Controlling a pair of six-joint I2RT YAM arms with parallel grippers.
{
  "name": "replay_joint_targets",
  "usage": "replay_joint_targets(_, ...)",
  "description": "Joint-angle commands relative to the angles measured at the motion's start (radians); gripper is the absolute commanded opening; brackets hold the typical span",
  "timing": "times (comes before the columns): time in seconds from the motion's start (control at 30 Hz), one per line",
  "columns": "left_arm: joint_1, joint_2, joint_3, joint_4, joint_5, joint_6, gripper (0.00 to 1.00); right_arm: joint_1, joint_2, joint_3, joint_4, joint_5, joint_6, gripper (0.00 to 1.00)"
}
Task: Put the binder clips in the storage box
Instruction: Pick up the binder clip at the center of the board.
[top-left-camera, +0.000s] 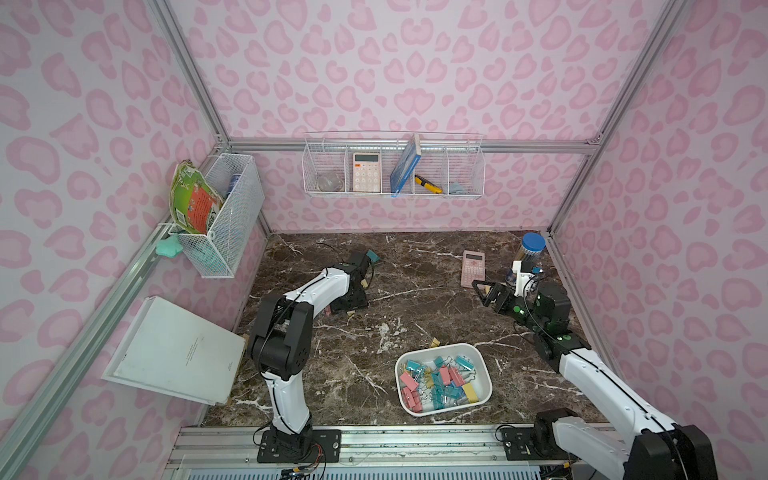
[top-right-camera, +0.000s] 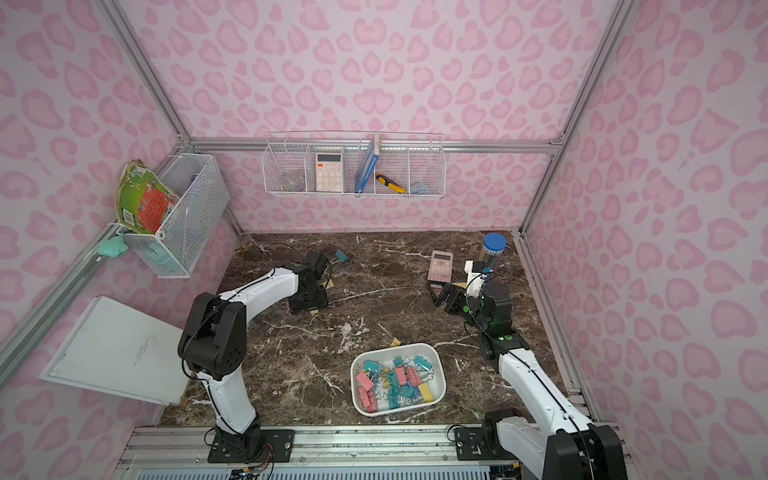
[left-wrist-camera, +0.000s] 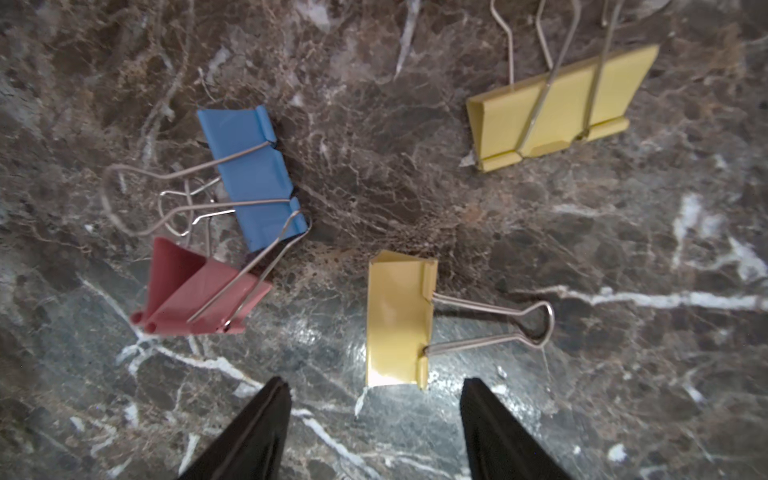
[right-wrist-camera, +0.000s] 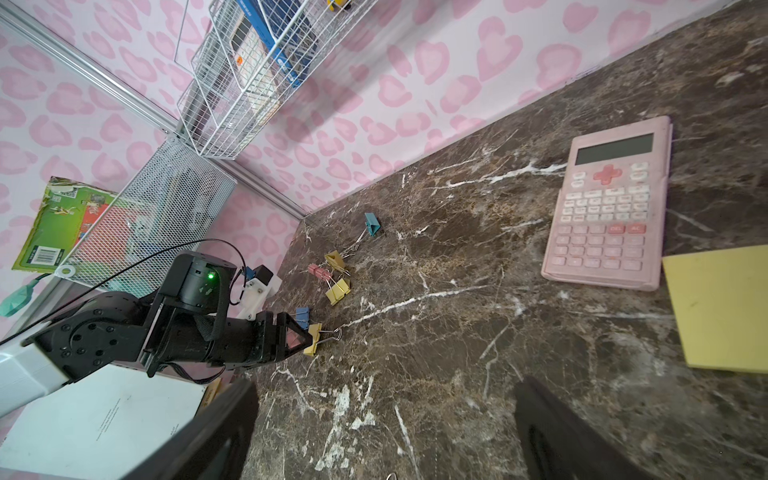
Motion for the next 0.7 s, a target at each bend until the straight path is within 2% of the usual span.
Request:
replay_joint_targets(0.0, 0.005, 0.041, 0.017, 0.008, 0.027, 0.02, 0.68, 0.001, 0.014, 0.012, 0.022, 0.003, -0.01, 0.98)
replay_joint_targets(0.2, 0.024, 0.082, -0.003, 0.053, 0.043, 0.024, 0.62, 0.0, 0.016, 0.014, 0.013, -0.001, -0.011, 0.98)
replay_joint_targets(0.33, 0.03, 0.086, -0.013, 0.063, 0.065, 0.026, 0.51, 0.001, 0.004, 0.018, -0.001, 0.011, -0.016, 0.98)
replay_joint_targets(0.53, 0.03, 0.056, -0.02, 0.062, 0.091, 0.028, 0.3, 0.001, -0.002, 0.018, -0.002, 0.01, -0.01, 0.98)
replay_joint_targets(0.67, 0.03, -0.005, -0.015, 0.038, 0.102, 0.036, 0.26, 0.001, -0.012, 0.018, -0.01, 0.011, -0.01, 0.98)
